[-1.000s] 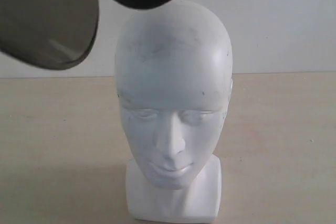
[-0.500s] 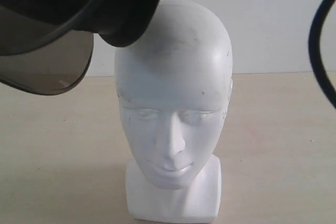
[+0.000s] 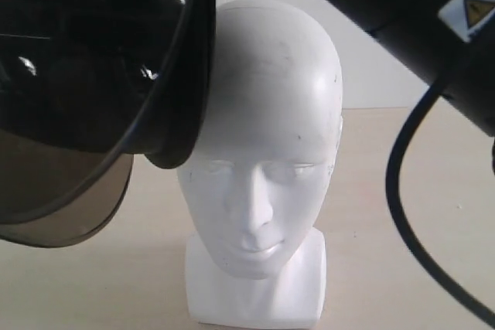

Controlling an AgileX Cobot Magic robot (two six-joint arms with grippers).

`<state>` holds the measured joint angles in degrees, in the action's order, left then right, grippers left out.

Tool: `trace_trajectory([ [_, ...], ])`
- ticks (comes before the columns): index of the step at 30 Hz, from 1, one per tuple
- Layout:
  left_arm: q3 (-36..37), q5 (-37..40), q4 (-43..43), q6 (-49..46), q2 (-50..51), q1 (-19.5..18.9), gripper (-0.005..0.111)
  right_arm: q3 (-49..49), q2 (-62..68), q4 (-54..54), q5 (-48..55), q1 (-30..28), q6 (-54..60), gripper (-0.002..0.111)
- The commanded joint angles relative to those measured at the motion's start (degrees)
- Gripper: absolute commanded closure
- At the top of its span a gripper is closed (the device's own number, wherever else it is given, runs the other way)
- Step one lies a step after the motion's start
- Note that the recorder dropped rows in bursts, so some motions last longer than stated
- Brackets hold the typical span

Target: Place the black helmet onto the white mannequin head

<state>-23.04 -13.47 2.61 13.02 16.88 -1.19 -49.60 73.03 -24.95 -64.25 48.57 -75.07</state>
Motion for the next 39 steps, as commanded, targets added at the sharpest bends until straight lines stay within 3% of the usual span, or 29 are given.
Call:
trace_trajectory([
  [1, -5.82, -0.07, 3.46, 2.89, 7.15, -0.19, 0.102, 1.53, -1.12, 5.42, -5.72, 0.1, 4.34, 0.108],
  [6, -11.32, -0.07, 4.36, 4.13, 12.65, -0.19, 0.102, 5.09, -1.12, 9.82, -5.72, 0.1, 9.09, 0.108],
  [11, -13.93, -0.07, 10.14, 12.24, 16.07, -0.19, 0.102, 7.58, -1.12, 11.99, -5.72, -0.02, 11.96, 0.108],
  [15, -14.31, -2.64, 25.7, 24.19, 18.52, -0.19, 0.102, 7.81, -1.12, 12.35, -5.72, -0.02, 13.96, 0.108],
  [19, -14.31, -14.09, 37.87, 33.58, 22.61, -0.19, 0.102, 7.81, -1.36, 12.35, -5.72, -0.02, 14.64, 0.108],
  [26, -14.68, -18.87, 38.97, 37.41, 29.86, -0.19, 0.102, 9.72, -4.29, 12.78, -5.72, -0.02, 17.16, 0.108],
  [32, -16.84, -22.42, 38.93, 38.65, 30.31, -0.19, 0.102, 14.58, -7.85, 17.62, -5.72, -0.02, 20.69, 0.108],
  [39, -19.54, -23.73, 45.72, 44.01, 30.69, -0.19, 0.102, 17.58, -9.31, 20.12, -5.72, -0.02, 23.35, 0.108],
])
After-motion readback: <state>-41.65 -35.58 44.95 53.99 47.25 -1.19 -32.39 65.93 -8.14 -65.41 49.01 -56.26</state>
